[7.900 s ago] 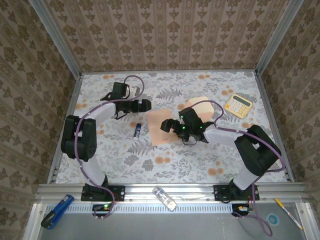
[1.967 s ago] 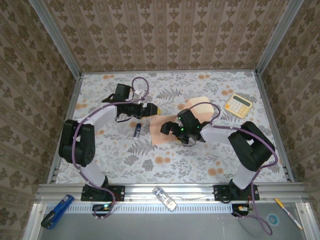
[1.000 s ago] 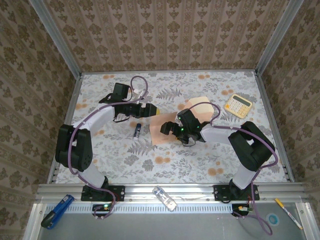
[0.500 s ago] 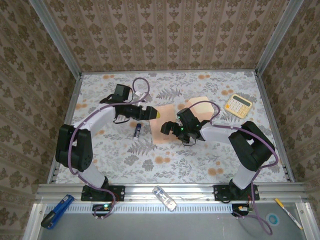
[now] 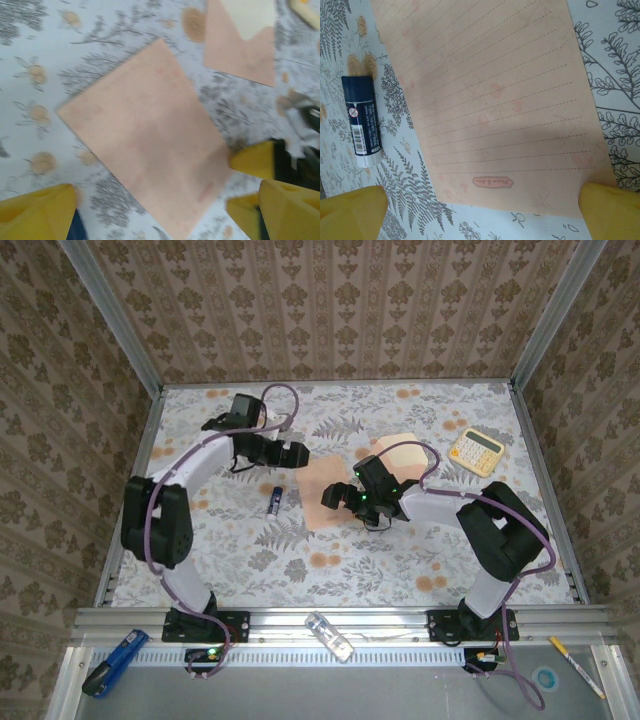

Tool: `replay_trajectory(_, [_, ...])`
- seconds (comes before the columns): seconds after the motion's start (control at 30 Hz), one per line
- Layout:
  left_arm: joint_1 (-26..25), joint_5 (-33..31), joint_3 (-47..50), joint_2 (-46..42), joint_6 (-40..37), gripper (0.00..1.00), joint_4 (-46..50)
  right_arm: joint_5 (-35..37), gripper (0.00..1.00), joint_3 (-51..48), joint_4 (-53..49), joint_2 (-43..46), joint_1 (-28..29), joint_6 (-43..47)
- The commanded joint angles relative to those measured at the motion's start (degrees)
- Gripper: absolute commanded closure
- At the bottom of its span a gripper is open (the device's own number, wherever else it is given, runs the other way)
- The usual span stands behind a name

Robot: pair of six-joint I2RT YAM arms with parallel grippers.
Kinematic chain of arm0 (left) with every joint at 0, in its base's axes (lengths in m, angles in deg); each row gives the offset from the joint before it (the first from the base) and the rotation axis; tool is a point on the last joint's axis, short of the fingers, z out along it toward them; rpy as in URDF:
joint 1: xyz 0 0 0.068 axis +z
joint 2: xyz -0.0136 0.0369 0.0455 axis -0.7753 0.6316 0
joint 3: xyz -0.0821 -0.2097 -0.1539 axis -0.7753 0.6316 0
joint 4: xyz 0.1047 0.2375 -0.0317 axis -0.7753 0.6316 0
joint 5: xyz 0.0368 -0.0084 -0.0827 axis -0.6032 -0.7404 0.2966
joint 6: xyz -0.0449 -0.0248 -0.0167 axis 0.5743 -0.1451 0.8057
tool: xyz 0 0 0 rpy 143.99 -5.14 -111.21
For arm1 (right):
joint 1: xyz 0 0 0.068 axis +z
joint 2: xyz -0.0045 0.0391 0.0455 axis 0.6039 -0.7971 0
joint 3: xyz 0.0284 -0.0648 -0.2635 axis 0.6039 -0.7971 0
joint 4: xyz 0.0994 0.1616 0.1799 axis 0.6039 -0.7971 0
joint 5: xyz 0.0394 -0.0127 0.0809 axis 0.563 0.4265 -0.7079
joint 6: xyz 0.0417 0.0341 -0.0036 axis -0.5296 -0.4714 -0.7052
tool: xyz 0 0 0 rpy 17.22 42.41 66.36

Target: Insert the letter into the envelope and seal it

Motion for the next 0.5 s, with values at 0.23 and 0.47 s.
replay_trajectory(0.23, [-1.0,-9.5,-6.9,10.6,0.2,0.06,0.1,2.5,0.0,-0.8,-1.9,1.6,-0.3,0.5])
replay_trajectory(0.47, [-2.5,-11.4,-7.6,13.4,0.5,0.06,-1.3,3.0,0.0,-1.4,-1.8,2.4,-0.3,0.2])
